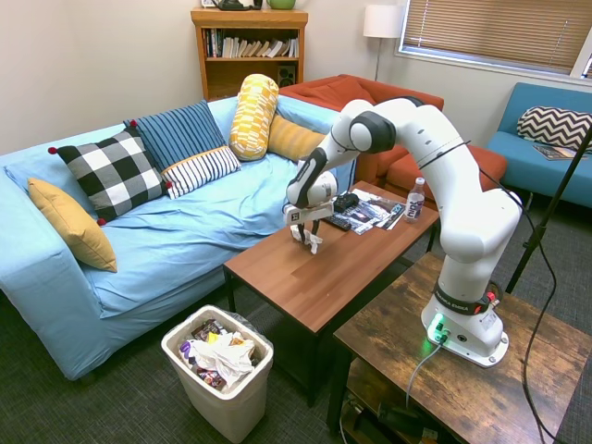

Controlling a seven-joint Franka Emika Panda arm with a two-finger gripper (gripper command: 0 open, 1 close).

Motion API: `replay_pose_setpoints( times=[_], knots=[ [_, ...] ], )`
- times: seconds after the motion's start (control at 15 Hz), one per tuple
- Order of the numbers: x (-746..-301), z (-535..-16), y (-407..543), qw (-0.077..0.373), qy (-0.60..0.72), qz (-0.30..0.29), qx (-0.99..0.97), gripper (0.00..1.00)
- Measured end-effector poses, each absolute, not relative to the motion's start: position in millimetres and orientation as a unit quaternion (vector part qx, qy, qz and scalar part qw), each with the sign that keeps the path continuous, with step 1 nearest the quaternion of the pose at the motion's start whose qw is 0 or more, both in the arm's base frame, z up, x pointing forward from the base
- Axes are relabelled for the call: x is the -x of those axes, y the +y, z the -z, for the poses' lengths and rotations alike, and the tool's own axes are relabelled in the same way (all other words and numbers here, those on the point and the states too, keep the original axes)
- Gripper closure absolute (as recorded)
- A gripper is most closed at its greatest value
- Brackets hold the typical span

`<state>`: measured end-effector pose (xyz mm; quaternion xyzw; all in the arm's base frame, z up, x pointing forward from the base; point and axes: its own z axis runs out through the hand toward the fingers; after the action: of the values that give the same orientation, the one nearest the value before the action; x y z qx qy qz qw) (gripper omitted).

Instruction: Throw the tissue in the trash bin

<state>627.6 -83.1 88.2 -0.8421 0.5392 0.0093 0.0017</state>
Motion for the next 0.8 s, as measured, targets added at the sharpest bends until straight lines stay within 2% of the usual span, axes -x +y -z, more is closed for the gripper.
replay_pose_setpoints(
  times=[0.33,0.6,0.8],
  knots=[
    [-612.6,-95.3,-103.1,0.001,0.538,-0.014,0.843,1.0],
    [-607.3,-135.7,-98.8,0.013,0.526,0.0,0.85,1.0],
    [-605.5,-176.8,-51.8,0.025,0.493,0.015,0.869,1.0]
  ],
)
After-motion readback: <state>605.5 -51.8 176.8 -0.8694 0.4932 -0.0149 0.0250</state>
